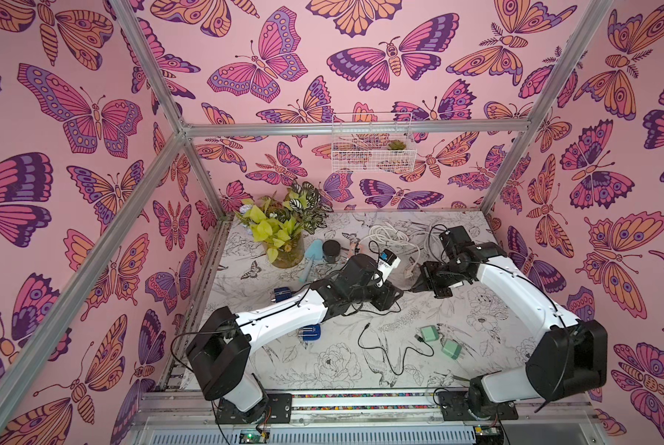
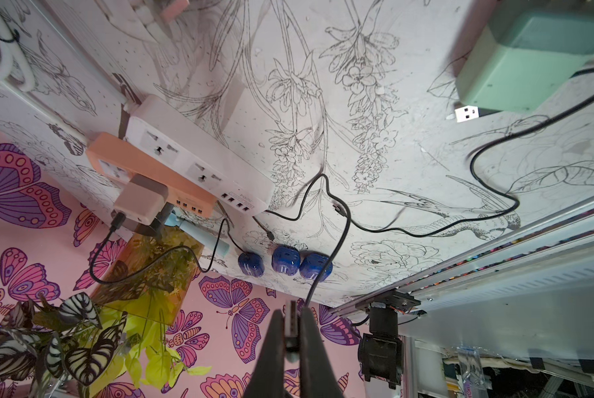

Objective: Charge the electric shaver
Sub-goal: Pick up the charging cable from the center of the board.

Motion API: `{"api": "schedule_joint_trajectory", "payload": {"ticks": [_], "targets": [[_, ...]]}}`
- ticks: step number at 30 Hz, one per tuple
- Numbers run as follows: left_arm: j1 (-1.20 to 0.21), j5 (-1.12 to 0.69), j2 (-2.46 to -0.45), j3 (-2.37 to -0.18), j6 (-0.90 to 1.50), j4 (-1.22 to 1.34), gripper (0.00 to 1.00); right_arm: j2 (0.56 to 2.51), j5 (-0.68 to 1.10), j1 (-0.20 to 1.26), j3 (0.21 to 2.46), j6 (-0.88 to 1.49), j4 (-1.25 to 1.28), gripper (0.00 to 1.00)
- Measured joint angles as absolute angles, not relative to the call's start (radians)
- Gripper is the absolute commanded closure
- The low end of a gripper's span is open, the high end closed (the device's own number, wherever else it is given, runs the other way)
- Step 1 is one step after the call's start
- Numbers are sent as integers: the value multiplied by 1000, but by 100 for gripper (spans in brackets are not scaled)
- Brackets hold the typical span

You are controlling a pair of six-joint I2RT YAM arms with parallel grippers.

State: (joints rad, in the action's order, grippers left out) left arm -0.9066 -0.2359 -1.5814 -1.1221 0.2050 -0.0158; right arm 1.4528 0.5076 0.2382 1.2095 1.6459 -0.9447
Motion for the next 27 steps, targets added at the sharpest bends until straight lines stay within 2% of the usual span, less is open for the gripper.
{"api": "schedule_joint_trajectory", "payload": {"ticks": [3,8,13,18,25,26,27], "targets": [[-907,-238,-1611,-1132,154,-17,51,1453,516,238,1209,1632,-948,100],[-907,-247,-1679,-1183,113,-18,64,1453,526,238,1209,1621,-947,100],[-907,-271,-1716,-1210,95,-15,69,1452,537,238,1207,1622,-943,100],[-907,-289,-1721,-1212,88,-18,79,1452,541,238,1207,1623,-938,100],[-907,-310,-1723,-1238,103,-20,100,1452,540,238,1206,1625,-926,100],[-906,-315,-1723,-1240,99,-19,100,1452,541,238,1203,1626,-922,100],[-905,-317,-1723,-1240,103,-20,100,1451,543,238,1201,1627,-916,94]]}}
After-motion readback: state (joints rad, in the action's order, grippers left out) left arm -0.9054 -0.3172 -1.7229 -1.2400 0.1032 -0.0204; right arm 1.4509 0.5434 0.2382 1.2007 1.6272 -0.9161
